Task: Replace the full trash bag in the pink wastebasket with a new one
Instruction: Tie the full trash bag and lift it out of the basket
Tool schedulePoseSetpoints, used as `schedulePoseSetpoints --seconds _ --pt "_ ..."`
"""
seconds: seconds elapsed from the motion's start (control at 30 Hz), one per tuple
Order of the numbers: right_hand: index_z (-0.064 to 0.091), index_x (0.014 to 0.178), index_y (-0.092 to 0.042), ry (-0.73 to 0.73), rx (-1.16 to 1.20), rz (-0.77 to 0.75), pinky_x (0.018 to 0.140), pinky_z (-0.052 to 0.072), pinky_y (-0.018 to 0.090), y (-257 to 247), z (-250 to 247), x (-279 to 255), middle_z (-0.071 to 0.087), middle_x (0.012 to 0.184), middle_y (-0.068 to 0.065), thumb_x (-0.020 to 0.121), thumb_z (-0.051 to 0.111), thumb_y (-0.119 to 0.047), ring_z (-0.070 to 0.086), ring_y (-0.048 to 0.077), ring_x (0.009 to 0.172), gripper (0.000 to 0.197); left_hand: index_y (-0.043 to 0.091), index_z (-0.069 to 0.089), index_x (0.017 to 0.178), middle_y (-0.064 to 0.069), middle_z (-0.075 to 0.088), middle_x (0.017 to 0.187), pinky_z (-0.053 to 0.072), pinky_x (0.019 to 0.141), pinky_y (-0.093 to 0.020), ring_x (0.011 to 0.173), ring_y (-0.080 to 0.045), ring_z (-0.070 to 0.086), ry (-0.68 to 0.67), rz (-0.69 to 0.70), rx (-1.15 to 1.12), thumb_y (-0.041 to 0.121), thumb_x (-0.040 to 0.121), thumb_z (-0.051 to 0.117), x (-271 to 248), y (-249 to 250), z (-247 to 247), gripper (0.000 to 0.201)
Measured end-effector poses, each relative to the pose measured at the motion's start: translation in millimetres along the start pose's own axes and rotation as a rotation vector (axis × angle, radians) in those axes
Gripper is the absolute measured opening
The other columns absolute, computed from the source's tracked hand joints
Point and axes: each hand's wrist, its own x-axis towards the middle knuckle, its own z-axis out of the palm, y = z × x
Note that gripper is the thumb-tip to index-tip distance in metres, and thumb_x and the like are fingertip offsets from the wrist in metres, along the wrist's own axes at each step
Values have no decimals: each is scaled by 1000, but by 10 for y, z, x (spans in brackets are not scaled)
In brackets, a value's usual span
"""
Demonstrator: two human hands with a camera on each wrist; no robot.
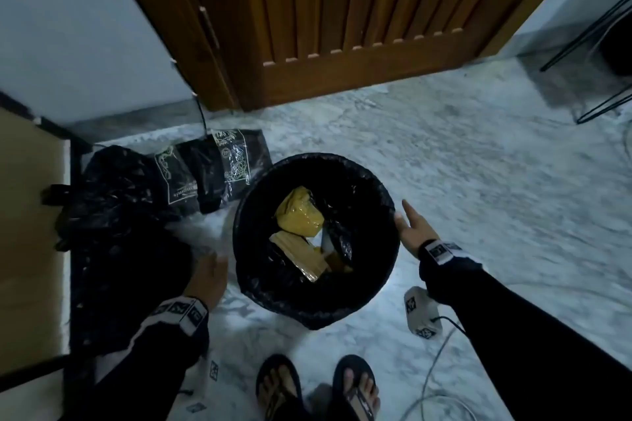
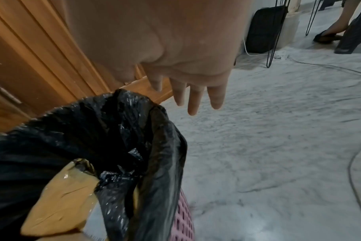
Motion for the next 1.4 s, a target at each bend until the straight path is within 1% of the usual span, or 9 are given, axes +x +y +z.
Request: schedulePoseSetpoints --seconds 0.13,0.3,0.57,0.67,0.77,0.9,0.97,1.1,1.4 --pt "22 145 -32 39 104 49 113 25 38 -24 86 210 31 152 4 99 28 -41 30 29 139 48 9 32 142 -17 36 148 25 114 -44 135 -35 36 -25 -61 -41 30 100 28 205 -134 176 47" --pt "50 133 -19 87 142 16 107 38 38 -22 138 307 55 135 11 97 40 -23 49 30 125 37 13 57 119 -17 61 121 45 99 -50 107 -31 59 -121 9 -92 21 98 36 403 -409 367 31" --pt "73 95 -8 312 261 83 89 49 30 -55 47 274 72 103 12 78 73 -17 65 27 99 19 -3 65 101 -13 62 87 48 88 -42 91 -34 61 205 -3 -153 4 84 60 103 -123 293 19" --pt "73 79 -7 345 248 87 78 49 29 -59 27 250 73 91 15 75 76 -15 66 26 86 10 0 68 95 -18 67 90 50 87 -40 86 -32 62 266 -6 -154 7 81 66 98 -128 292 15" --pt "70 77 -11 364 242 80 84 54 33 -58 25 201 70 81 12 73 76 -11 62 22 77 7 4 69 90 -13 65 83 50 83 -37 84 -31 62 307 19 -144 7 81 65 47 -104 295 10" --pt "52 125 -7 274 242 112 99 46 39 -61 10 142 69 103 13 77 74 -21 61 28 106 54 3 69 87 -13 67 91 46 82 -33 88 -29 61 357 32 -193 5 82 63 -43 -35 309 8" --pt "44 132 0 215 196 133 104 41 41 -79 -9 117 64 120 16 84 66 -34 55 31 118 63 2 69 88 -14 67 98 45 84 -33 96 -31 61 369 19 -222 5 82 62 -79 3 311 10" --pt "65 100 3 238 109 103 85 49 39 -85 -30 113 70 102 21 88 60 -29 64 35 95 35 2 70 90 -15 69 94 42 83 -28 84 -23 60 383 25 -234 4 81 63 -109 57 316 12" --pt "48 74 -13 294 158 2 66 39 27 -158 -42 20 56 67 4 82 66 -21 55 25 68 21 12 67 90 -9 68 90 43 77 -28 82 -22 61 442 -17 -302 9 81 61 -205 248 279 11"
